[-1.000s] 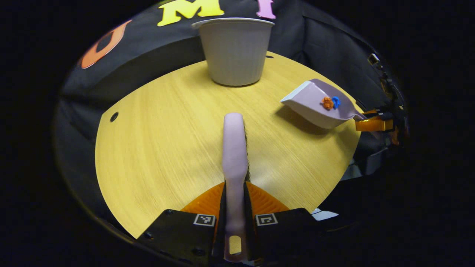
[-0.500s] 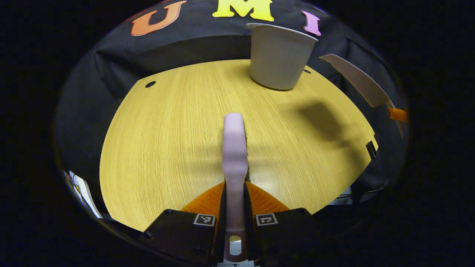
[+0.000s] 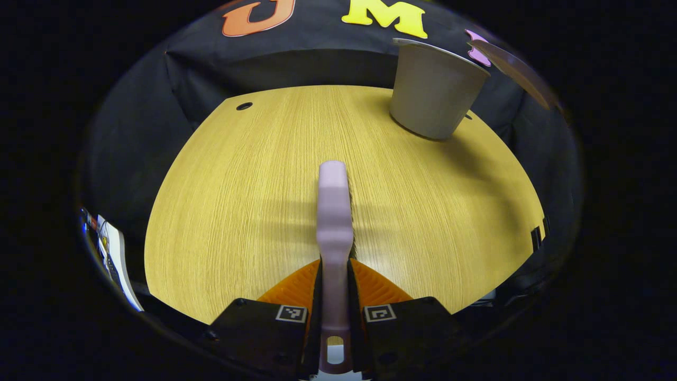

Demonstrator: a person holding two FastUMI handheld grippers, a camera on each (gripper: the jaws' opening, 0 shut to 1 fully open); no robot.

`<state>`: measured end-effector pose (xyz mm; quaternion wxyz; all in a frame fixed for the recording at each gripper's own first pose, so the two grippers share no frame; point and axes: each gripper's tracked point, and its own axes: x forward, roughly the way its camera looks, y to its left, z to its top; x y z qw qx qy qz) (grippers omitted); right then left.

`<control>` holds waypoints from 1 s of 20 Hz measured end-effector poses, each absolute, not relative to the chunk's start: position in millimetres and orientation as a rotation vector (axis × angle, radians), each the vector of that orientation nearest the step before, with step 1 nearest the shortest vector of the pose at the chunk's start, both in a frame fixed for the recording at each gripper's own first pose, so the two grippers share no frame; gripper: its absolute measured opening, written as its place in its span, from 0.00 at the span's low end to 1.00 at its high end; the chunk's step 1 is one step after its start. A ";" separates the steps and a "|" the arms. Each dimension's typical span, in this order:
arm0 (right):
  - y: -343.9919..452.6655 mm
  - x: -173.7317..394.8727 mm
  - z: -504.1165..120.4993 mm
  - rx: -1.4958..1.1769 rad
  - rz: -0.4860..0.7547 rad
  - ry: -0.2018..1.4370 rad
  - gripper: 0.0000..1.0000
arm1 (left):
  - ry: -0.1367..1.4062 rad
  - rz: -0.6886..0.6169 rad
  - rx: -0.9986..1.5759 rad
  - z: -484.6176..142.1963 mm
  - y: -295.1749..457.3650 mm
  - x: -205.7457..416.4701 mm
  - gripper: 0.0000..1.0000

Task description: Pick up the small broom and dustpan from the desktop, sweep the trash into the dustpan with the broom, and then empty the trash into the garbage bin.

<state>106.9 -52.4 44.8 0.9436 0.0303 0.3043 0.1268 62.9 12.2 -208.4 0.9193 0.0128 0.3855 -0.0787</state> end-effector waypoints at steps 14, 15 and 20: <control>-34.4 215.4 99.0 -0.104 0.274 0.933 0.13 | 0.806 -0.132 0.007 -212.4 14.2 69.1 0.25; -36.3 220.1 100.7 -0.120 0.260 0.950 0.13 | 0.805 -0.134 0.015 -211.9 14.9 69.1 0.26; -54.1 247.7 105.1 -0.278 0.161 0.987 0.13 | 0.801 -0.138 0.044 -211.6 11.9 68.9 0.25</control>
